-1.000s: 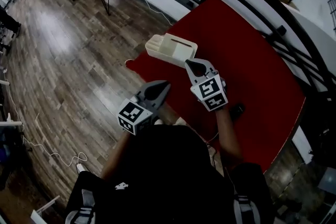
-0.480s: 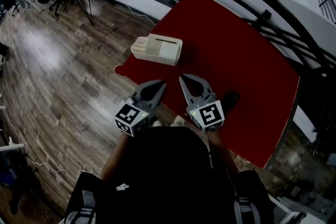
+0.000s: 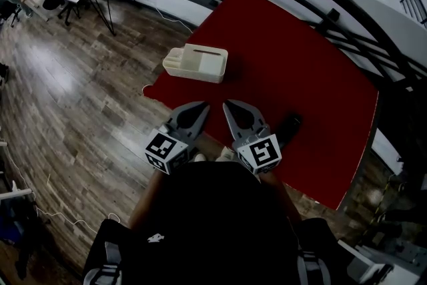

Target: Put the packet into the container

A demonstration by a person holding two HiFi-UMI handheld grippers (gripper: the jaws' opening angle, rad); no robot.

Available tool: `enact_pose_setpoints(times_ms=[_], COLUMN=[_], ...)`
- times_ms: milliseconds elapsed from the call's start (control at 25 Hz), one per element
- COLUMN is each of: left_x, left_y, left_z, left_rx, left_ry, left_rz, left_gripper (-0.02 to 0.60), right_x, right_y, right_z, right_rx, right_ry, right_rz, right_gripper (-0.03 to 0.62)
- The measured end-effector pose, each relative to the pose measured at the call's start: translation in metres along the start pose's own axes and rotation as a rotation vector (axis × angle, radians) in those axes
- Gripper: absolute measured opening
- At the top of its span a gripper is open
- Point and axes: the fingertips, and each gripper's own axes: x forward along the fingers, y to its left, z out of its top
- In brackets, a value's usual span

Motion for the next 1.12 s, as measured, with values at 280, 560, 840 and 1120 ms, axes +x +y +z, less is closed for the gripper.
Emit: enact_pose_setpoints(times_ms=[280, 560, 840, 1120], left_x=[-0.003, -0.003, -0.003, 0.002], left_y=[0.0, 0.0, -0.01, -0.01], left_z=[-0.002, -0.006, -0.002, -0.004], left_rx=[0.002, 0.016, 0.022, 0.024], left_ry=[-0.001, 0.013, 0.004, 0.006], left_rz=[0.012, 0.015, -0.003, -0.004], left_gripper=[0.008, 0.008, 0.008, 0.008], right_x=[0.001, 0.002, -0.001, -0.003], right_y=[0.004, 0.004, 0.006, 0.001], right_z=[-0.002, -0.004, 0.0, -0.005], right_rx=[0.012, 0.019, 0.018, 0.025], right_ry=[-0.003, -0.004, -0.008, -0.002], right_rz=[0.015, 0.023, 0.027, 0.018], right_gripper=[0.021, 0.021, 0.021, 0.021])
